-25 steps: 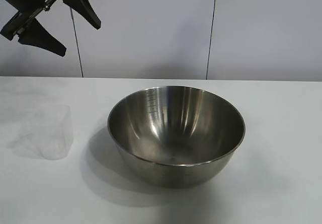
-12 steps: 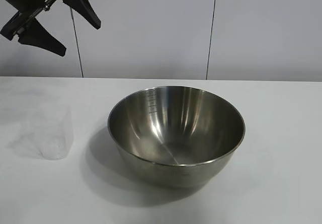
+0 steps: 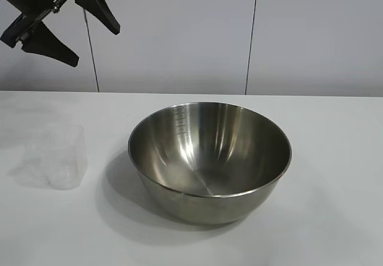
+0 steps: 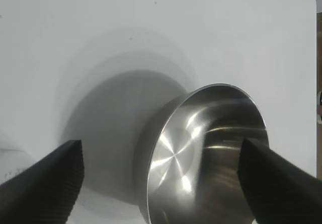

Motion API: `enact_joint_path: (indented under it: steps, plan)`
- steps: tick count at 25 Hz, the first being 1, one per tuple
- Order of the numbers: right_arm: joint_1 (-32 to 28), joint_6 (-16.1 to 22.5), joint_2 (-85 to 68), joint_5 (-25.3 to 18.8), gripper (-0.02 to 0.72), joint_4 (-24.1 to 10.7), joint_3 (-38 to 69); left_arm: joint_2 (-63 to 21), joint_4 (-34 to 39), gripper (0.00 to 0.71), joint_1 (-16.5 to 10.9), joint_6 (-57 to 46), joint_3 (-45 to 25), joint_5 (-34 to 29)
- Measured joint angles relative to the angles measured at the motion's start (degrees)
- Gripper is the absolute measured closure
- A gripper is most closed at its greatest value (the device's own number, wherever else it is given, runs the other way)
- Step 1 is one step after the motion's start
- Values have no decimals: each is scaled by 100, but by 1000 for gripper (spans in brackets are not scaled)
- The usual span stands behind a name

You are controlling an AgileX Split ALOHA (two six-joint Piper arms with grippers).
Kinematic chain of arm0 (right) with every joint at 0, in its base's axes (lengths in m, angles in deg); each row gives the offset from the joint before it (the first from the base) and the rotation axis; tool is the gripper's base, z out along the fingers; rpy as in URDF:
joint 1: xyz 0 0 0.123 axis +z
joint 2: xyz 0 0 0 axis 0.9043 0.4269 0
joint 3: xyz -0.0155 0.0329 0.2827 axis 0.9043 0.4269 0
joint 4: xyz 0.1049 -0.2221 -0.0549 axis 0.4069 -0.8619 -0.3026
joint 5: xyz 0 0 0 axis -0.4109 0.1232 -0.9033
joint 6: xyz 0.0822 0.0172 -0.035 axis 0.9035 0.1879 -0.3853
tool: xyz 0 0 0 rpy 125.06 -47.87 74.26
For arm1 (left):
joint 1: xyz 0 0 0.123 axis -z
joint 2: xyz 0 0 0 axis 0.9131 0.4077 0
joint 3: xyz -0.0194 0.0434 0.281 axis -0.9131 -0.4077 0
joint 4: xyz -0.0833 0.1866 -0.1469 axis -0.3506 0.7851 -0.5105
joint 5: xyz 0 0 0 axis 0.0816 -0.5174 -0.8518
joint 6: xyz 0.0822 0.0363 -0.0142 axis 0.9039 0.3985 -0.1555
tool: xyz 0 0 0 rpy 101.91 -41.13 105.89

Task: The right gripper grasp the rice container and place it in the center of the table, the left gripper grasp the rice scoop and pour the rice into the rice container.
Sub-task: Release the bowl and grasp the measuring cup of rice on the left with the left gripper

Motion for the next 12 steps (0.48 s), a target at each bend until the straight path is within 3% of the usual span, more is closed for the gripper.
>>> enact_joint_path:
  steps: [6, 12]
  plan:
    - [328, 193, 0, 1, 114, -106, 942, 0, 0, 107, 0, 0, 0, 172]
    - [328, 175, 0, 358, 114, -189, 1197, 0, 0, 107, 0, 0, 0, 252]
